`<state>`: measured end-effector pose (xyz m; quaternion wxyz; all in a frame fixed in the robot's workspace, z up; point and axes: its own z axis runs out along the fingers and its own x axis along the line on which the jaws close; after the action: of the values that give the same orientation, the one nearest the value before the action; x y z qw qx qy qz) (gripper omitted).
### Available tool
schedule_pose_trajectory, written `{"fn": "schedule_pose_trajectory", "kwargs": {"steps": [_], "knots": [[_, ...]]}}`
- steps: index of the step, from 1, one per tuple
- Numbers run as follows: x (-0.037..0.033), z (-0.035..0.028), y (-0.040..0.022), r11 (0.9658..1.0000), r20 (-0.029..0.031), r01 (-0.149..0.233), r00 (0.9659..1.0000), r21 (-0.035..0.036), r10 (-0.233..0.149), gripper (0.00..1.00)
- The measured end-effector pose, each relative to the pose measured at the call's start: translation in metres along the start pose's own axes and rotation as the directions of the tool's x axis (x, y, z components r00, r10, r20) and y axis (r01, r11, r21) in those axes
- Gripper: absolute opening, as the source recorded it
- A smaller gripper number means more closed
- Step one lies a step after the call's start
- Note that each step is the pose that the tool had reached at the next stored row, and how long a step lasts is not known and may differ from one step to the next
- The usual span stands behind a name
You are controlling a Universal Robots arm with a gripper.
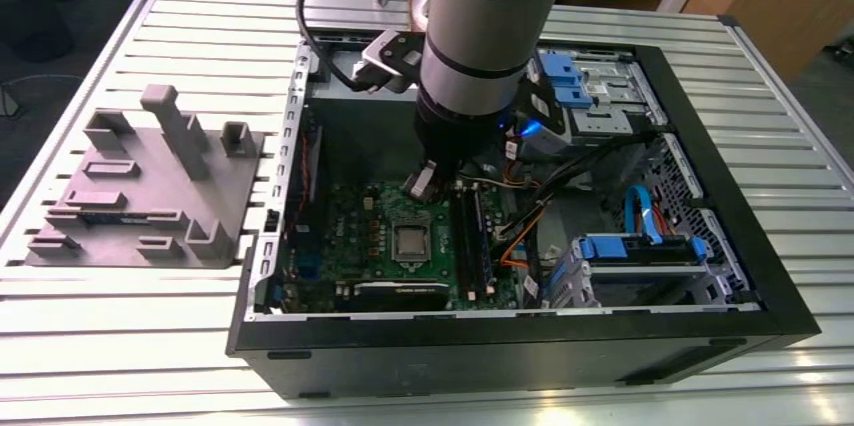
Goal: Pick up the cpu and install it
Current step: 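Close the cpu cover, then install the first cpu locking lever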
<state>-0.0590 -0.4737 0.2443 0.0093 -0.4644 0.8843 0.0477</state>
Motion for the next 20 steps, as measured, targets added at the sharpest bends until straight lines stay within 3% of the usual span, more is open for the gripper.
{"fn": "schedule_pose_trajectory", "kwargs": {"steps": [8, 20], "knots": [[0.0115, -0.0006, -0.0012, 1.0000, -0.0002, 0.003, 1.0000, -0.0001, -0.003, 0.10], [0.0123, -0.0007, -0.0016, 1.0000, -0.0004, 0.004, 1.0000, -0.0001, -0.004, 0.10]]}}
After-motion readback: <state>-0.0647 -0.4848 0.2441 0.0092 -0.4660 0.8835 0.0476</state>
